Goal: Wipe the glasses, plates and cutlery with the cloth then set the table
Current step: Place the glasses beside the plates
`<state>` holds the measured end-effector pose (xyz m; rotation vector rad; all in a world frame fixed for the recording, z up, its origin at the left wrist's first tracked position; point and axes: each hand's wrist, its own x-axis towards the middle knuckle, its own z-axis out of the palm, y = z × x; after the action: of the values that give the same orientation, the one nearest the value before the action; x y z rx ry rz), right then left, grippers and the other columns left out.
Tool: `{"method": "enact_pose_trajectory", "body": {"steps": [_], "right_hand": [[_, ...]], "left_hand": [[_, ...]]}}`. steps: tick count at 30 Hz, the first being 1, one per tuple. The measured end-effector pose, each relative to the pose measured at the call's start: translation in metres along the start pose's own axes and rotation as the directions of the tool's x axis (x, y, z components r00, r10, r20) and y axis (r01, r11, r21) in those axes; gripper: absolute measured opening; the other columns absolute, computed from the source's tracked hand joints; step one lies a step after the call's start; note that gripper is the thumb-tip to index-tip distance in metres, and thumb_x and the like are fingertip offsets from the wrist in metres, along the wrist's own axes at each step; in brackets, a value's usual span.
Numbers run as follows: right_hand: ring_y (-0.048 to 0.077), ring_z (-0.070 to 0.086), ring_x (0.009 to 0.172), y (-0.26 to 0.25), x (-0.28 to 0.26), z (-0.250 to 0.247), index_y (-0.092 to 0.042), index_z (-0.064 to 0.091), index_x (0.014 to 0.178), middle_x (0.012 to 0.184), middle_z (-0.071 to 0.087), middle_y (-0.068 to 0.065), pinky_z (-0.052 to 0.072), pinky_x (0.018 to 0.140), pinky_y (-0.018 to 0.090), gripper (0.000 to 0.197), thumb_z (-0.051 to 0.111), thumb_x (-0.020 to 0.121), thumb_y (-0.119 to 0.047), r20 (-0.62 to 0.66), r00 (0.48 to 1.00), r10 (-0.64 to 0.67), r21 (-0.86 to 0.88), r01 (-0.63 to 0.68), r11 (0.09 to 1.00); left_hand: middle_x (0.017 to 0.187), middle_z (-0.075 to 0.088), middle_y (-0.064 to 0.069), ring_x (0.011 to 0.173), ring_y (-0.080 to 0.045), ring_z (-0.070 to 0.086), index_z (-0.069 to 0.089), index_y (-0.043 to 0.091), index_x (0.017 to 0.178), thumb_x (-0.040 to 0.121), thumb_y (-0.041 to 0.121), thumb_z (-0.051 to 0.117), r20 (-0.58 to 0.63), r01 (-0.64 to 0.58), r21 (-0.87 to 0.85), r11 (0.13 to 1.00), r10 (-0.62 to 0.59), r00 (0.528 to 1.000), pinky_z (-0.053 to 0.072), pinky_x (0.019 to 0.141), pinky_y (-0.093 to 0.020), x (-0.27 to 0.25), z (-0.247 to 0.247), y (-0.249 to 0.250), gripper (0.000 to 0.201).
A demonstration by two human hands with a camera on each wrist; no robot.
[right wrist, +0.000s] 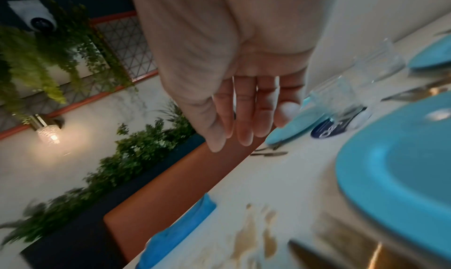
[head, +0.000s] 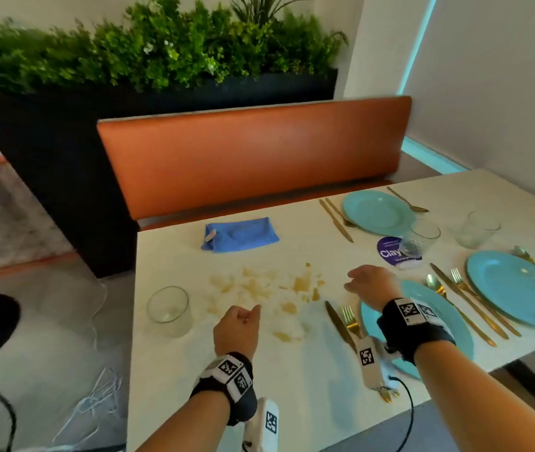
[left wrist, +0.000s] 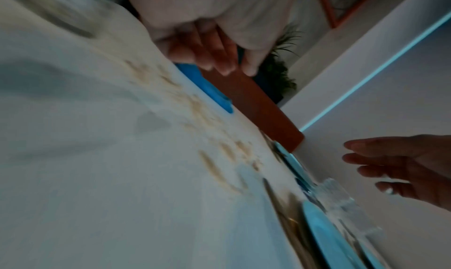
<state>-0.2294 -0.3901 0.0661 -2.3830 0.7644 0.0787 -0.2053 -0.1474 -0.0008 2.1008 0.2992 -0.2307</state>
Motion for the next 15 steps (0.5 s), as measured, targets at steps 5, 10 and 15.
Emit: {"method": "enact_pose_trajectory", "body": {"steps": [5, 10, 15], "right_hand": [[0.019, 0.061, 0.104, -0.036, -0.022, 0.039, -0.019, 0.068, 0.103, 0.108, 0.069, 0.001, 0.045, 0.091, 0.026, 0.024, 0.067, 0.08, -0.022, 0.085, 0.995, -0.054, -0.036, 0.058, 0.998], [0.017, 0.061, 0.104, -0.045, -0.018, 0.043, -0.021, 0.068, 0.103, 0.105, 0.07, -0.001, 0.043, 0.092, 0.024, 0.023, 0.067, 0.081, -0.026, 0.079, 0.995, -0.068, -0.084, 0.075, 0.994], [0.02, 0.063, 0.099, -0.033, -0.013, 0.046, -0.017, 0.069, 0.1, 0.097, 0.07, 0.002, 0.048, 0.091, 0.029, 0.021, 0.068, 0.079, -0.019, 0.065, 0.996, -0.064, -0.056, 0.068, 0.996]], "left_hand": [[0.127, 0.055, -0.021, 0.119, -0.037, 0.052, 0.044, -0.006, 0.126, 0.08, 0.046, 0.068, -0.212, 0.392, -0.069, 0.917, -0.397, 0.893, 0.044, 0.093, -0.041, 0.016, -0.065, -0.061, 0.073], [0.142, 0.039, -0.019, 0.136, -0.035, 0.029, 0.031, 0.001, 0.141, 0.065, 0.032, 0.084, -0.26, 0.353, -0.14, 0.925, -0.378, 0.888, 0.035, 0.105, -0.046, 0.047, -0.082, -0.079, 0.097], [0.134, 0.046, -0.015, 0.126, -0.035, 0.04, 0.039, 0.012, 0.136, 0.06, 0.027, 0.083, -0.24, 0.229, -0.038, 0.973, -0.231, 0.943, 0.042, 0.097, -0.04, 0.08, -0.08, -0.084, 0.089]]}}
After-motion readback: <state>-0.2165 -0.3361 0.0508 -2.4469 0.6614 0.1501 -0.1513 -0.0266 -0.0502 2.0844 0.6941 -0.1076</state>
